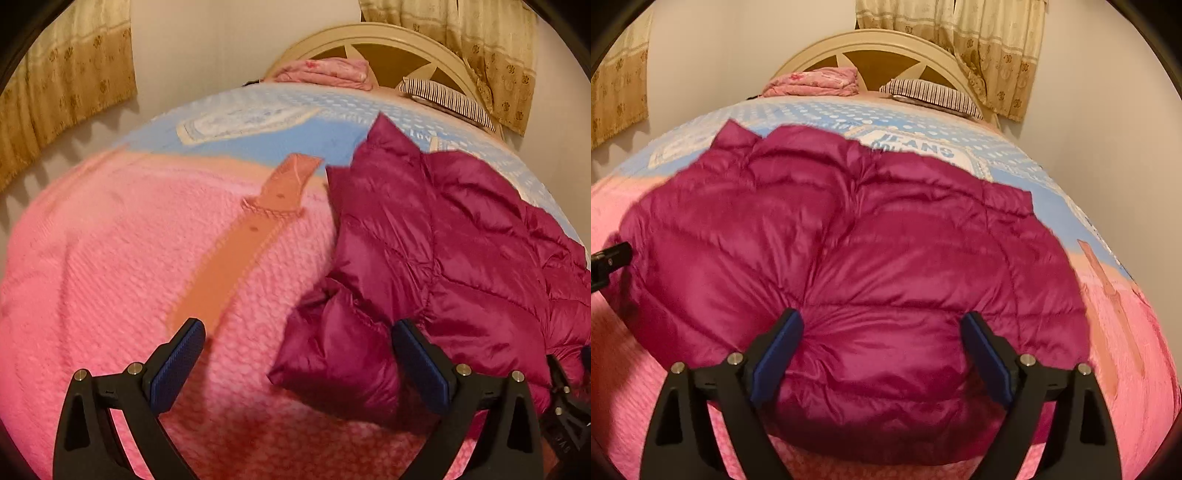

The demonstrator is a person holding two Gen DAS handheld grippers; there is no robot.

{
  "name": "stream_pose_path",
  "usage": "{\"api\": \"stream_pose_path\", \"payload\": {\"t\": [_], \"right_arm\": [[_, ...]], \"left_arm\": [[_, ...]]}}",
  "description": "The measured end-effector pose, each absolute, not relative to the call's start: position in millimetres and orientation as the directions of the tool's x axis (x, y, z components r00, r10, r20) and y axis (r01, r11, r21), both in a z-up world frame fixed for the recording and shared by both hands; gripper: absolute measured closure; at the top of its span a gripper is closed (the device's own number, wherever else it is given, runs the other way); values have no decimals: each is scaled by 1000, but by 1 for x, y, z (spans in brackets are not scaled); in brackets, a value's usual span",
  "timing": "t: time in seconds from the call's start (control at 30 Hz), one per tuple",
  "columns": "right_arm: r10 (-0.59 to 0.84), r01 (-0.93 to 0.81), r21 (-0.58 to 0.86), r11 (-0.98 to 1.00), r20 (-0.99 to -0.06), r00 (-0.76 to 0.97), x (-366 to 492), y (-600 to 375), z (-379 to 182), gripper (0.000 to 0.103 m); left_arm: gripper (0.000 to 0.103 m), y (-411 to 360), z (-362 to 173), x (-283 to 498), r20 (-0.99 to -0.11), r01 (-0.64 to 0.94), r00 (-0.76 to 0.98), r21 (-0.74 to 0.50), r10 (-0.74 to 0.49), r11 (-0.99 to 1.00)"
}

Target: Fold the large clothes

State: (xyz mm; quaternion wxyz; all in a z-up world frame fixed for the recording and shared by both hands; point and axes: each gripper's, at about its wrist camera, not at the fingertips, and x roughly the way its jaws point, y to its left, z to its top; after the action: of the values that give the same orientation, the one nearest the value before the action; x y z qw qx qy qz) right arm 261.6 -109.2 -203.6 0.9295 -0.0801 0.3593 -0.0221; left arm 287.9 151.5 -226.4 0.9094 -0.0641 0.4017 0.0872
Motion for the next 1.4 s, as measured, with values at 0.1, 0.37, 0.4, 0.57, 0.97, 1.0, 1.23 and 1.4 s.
{"api": "stream_pose_path", "payload": {"t": [0.1,0.37,0.4,0.57,0.97,1.0,1.23,1.4], "right_arm": [[-106,-14,-170,985,-677,729,269,-110,-207,11],[-165,-4,-241,971,-677,717,272,-102,-213,10],[-167,-3,-242,970,-677,716,272,-102,-214,10],[-172,1,-245,970,-679,713,269,-102,-213,10],[-150,-37,-256,966,-671,727,252,-51,-209,11],[-138,-59,-264,963,-667,732,251,-43,-209,11],[39,-167,-116,979,-697,716,237,-66,-181,11],[-55,-40,-126,991,-666,744,221,-152,-158,6]], "left_arm": [[2,146,-229,290,-729,-199,678,-52,99,979],[71,128,-229,298,-735,-81,677,-107,-24,991],[83,126,-228,297,-732,-64,680,-110,-37,992],[95,129,-211,281,-689,-41,724,-97,-37,994],[97,175,-151,229,-580,-56,814,-100,-13,993],[98,177,-146,227,-573,-63,819,-88,1,994],[98,147,-106,228,-485,4,875,24,8,1000],[98,81,-88,227,-411,108,910,109,-54,988]]}}
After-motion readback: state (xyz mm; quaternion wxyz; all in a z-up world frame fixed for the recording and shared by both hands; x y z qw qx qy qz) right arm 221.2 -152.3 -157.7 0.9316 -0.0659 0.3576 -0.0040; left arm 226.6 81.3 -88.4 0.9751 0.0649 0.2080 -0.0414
